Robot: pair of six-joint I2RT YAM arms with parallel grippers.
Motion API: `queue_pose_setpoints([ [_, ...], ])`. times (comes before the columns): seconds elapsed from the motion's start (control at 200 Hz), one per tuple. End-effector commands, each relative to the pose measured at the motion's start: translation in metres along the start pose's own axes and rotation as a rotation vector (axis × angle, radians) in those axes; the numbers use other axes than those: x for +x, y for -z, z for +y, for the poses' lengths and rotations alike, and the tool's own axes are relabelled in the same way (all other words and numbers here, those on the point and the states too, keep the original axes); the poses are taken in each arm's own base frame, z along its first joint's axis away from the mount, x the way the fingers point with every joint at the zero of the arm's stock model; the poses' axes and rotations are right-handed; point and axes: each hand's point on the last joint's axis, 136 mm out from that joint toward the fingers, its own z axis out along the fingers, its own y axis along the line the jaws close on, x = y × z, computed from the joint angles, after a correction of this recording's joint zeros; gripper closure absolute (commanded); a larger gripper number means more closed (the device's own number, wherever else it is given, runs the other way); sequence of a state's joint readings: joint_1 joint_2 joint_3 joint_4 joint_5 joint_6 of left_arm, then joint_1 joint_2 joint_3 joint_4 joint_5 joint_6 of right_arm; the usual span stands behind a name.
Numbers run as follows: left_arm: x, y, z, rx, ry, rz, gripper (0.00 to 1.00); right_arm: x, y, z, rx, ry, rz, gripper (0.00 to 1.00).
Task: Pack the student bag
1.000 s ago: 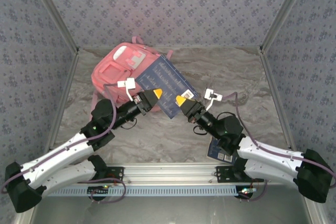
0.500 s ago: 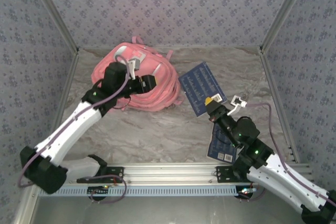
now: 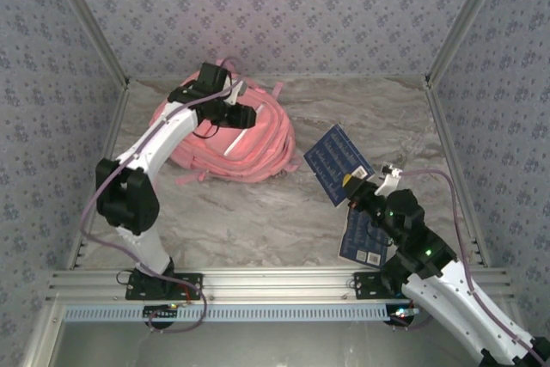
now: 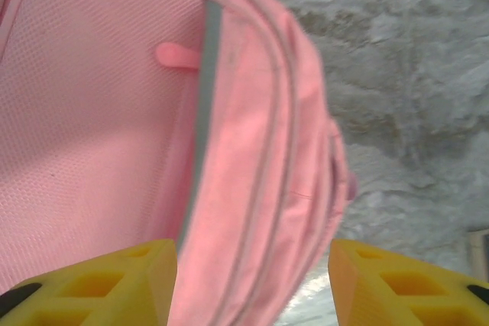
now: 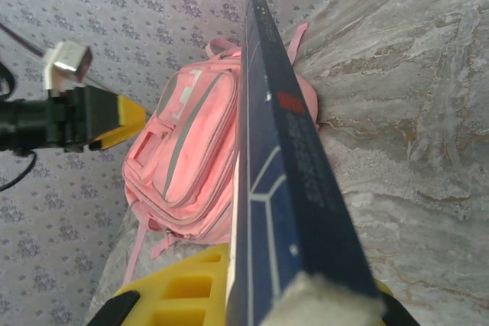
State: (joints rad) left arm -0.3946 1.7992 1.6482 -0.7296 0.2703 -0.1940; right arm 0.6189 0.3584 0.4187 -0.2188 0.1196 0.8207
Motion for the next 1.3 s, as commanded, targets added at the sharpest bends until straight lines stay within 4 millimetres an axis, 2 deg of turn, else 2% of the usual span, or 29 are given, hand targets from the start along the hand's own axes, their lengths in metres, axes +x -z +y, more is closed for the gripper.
queue_pose_setpoints([
  [0.0, 0.011, -0.013, 0.011, -0.001, -0.035, 0.088, 0.47, -0.012, 0.010, 0.018, -0.061, 0.037, -0.006, 1.00],
  [0.25, 0.014, -0.036, 0.008, 0.067, -0.029, 0.113, 0.47, -0.009, 0.012, 0.010, -0.063, 0.022, 0.010, 1.00],
  [0.53, 0.019, -0.054, 0.002, 0.135, -0.018, 0.143, 0.55, -0.011, 0.011, 0.007, -0.077, -0.026, 0.018, 1.00],
  [0.769, 0.021, -0.067, 0.003, 0.145, -0.013, 0.165, 0.73, -0.005, 0.005, 0.000, -0.080, -0.080, 0.038, 1.00],
  [0.884, 0.021, -0.075, 0.014, 0.089, -0.022, 0.181, 0.81, 0.000, 0.001, -0.003, -0.090, -0.119, 0.053, 1.00],
  [0.944, 0.021, -0.076, 0.019, 0.055, -0.036, 0.191, 0.91, 0.000, 0.000, -0.003, -0.095, -0.131, 0.053, 1.00],
  [0.984, 0.020, -0.075, 0.019, 0.048, -0.046, 0.197, 1.00, -0.001, 0.000, -0.003, -0.099, -0.131, 0.053, 1.00],
  [1.119, 0.008, -0.054, 0.006, 0.068, -0.077, 0.167, 1.00, -0.005, 0.004, -0.003, -0.074, -0.095, 0.050, 1.00],
  [1.294, -0.012, -0.003, -0.029, 0.127, -0.152, 0.096, 1.00, -0.012, 0.008, -0.004, -0.048, -0.074, 0.037, 1.00],
])
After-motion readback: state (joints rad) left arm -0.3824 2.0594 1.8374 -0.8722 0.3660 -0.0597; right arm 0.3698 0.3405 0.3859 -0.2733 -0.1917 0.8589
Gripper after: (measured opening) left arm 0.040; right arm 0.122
